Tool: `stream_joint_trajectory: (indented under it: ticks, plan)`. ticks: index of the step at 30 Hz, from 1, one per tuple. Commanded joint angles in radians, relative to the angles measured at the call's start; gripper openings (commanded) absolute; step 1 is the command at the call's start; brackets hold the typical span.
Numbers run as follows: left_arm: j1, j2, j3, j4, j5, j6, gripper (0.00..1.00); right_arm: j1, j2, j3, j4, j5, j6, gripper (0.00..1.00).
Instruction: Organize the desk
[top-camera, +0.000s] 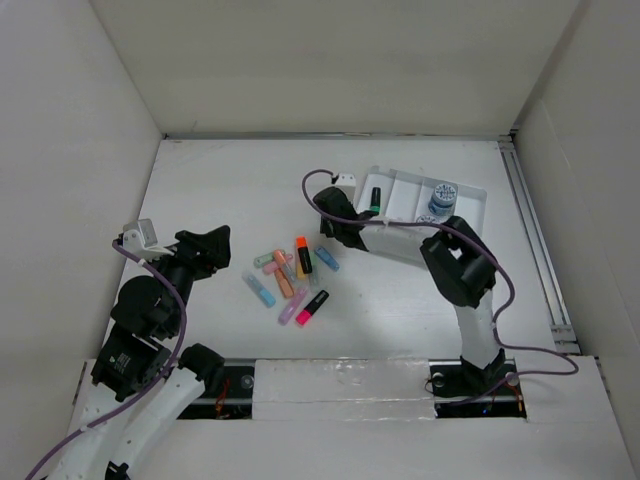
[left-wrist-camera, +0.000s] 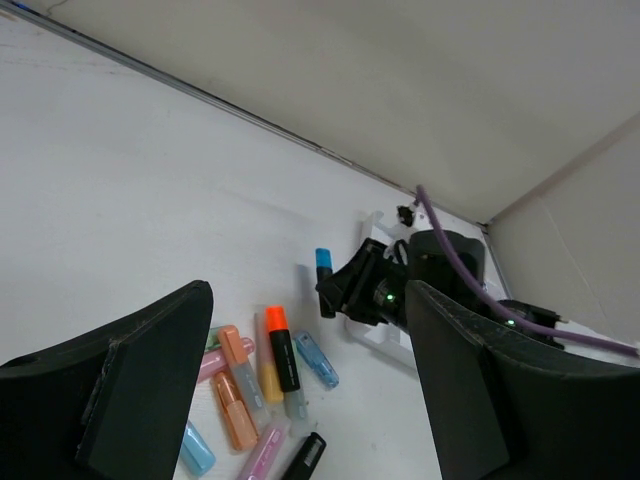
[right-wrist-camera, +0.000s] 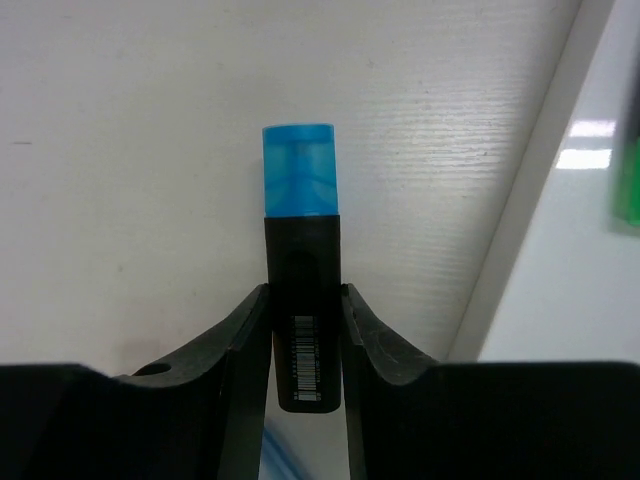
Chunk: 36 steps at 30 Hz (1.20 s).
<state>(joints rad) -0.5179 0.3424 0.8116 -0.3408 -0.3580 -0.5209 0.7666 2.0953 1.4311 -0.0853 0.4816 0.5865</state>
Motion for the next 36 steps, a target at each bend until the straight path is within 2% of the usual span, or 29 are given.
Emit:
stream_joint_trajectory:
  ticks: [1, 5, 11, 19, 21, 22, 26, 29, 31, 32, 33, 34, 35, 36]
  plan:
    - [-0.002, -0.011, -0.003, 0.037, 0.004, 0.013, 0.73, 0.019, -0.185, -0.031, 0.174, 0.002, -0.040, 0.09]
    - [-0.002, -0.019, -0.002, 0.036, 0.001, 0.013, 0.73, -0.056, -0.238, -0.061, 0.130, 0.012, -0.031, 0.09]
    - [-0.002, -0.023, -0.002, 0.036, 0.007, 0.013, 0.73, -0.162, -0.271, -0.210, 0.180, -0.057, 0.010, 0.09]
    - [-0.002, -0.016, -0.003, 0.037, 0.007, 0.013, 0.73, -0.236, -0.264, -0.225, 0.147, -0.057, 0.044, 0.11]
    - [-0.002, -0.013, -0.002, 0.037, 0.005, 0.013, 0.73, -0.236, -0.264, -0.242, 0.159, -0.058, 0.047, 0.17]
    - [-0.002, -0.011, -0.003, 0.037, 0.007, 0.015, 0.73, -0.246, -0.258, -0.244, 0.157, -0.057, 0.050, 0.28]
    - [-0.002, -0.008, -0.003, 0.039, 0.007, 0.013, 0.73, -0.247, -0.256, -0.242, 0.159, -0.064, 0.047, 0.52]
    - [-0.002, -0.006, -0.003, 0.040, 0.008, 0.015, 0.73, -0.247, -0.274, -0.241, 0.163, -0.066, 0.038, 0.58]
    - [-0.002, -0.005, -0.002, 0.039, 0.008, 0.015, 0.73, -0.227, -0.294, -0.247, 0.171, -0.061, 0.020, 0.57]
    - [-0.002, -0.003, -0.002, 0.040, 0.007, 0.015, 0.73, -0.196, -0.307, -0.254, 0.180, -0.066, 0.001, 0.54]
    - [-0.002, -0.006, -0.003, 0.039, 0.008, 0.015, 0.73, -0.173, -0.307, -0.255, 0.186, -0.072, 0.001, 0.46]
    - [-0.002, -0.006, -0.002, 0.040, 0.008, 0.015, 0.73, -0.147, -0.308, -0.264, 0.193, -0.078, -0.019, 0.32]
    - [-0.002, -0.005, -0.002, 0.039, 0.008, 0.016, 0.73, -0.116, -0.311, -0.268, 0.212, -0.087, -0.034, 0.13]
    - [-0.002, -0.005, -0.003, 0.039, 0.007, 0.016, 0.73, -0.049, -0.308, -0.271, 0.222, -0.113, -0.053, 0.07]
